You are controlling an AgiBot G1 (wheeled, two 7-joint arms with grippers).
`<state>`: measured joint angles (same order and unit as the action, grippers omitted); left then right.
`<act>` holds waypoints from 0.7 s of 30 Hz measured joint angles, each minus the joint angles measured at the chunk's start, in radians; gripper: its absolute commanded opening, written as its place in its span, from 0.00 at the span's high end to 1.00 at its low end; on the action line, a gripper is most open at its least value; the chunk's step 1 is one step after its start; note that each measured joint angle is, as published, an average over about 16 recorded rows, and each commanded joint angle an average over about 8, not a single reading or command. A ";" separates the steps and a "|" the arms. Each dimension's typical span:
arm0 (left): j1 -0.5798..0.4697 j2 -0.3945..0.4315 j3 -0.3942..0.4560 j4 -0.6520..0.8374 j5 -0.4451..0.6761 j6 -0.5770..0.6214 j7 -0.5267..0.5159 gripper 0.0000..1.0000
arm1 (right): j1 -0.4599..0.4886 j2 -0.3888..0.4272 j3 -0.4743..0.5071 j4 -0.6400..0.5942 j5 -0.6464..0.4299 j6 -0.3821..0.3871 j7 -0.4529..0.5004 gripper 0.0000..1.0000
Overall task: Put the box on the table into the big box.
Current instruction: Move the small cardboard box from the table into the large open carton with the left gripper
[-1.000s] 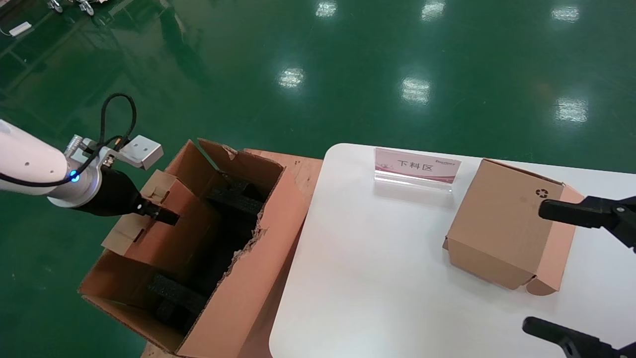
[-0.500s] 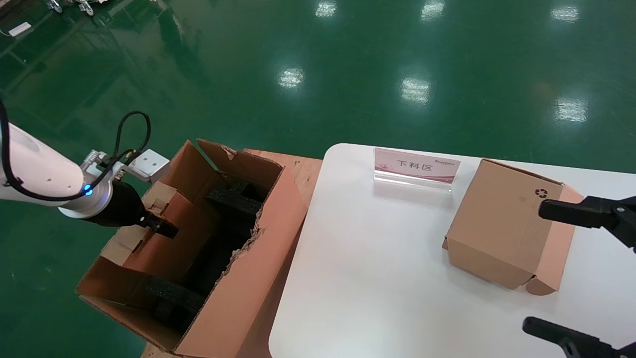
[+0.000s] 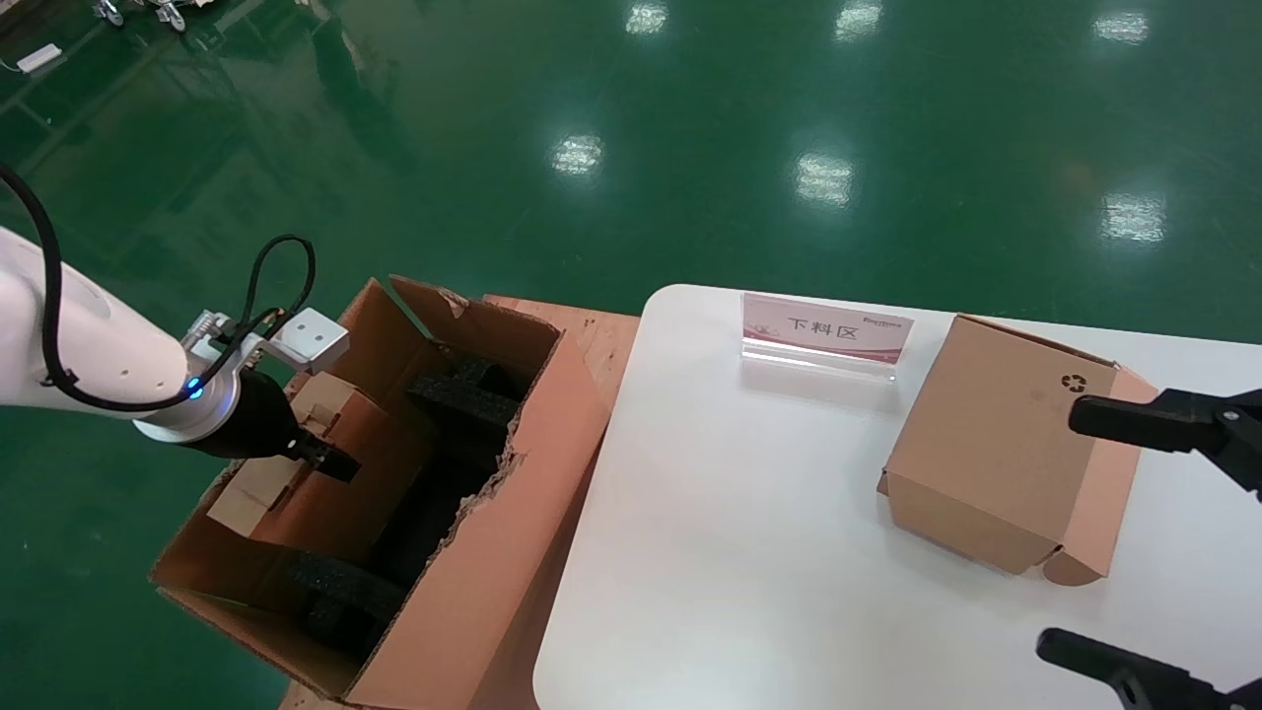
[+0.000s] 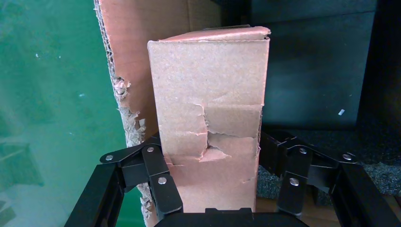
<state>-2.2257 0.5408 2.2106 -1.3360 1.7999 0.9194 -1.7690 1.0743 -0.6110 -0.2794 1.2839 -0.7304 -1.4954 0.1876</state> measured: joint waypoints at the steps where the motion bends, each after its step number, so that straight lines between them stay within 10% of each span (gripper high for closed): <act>1: 0.001 0.001 0.000 0.000 0.001 0.000 -0.001 0.00 | 0.000 0.000 0.000 0.000 0.000 0.000 0.000 0.00; 21: 0.007 0.004 0.001 0.000 0.008 0.001 -0.006 0.00 | 0.000 0.000 0.000 0.000 0.000 0.000 0.000 0.00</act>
<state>-2.2182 0.5448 2.2116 -1.3362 1.8075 0.9205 -1.7746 1.0741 -0.6109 -0.2794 1.2837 -0.7302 -1.4951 0.1875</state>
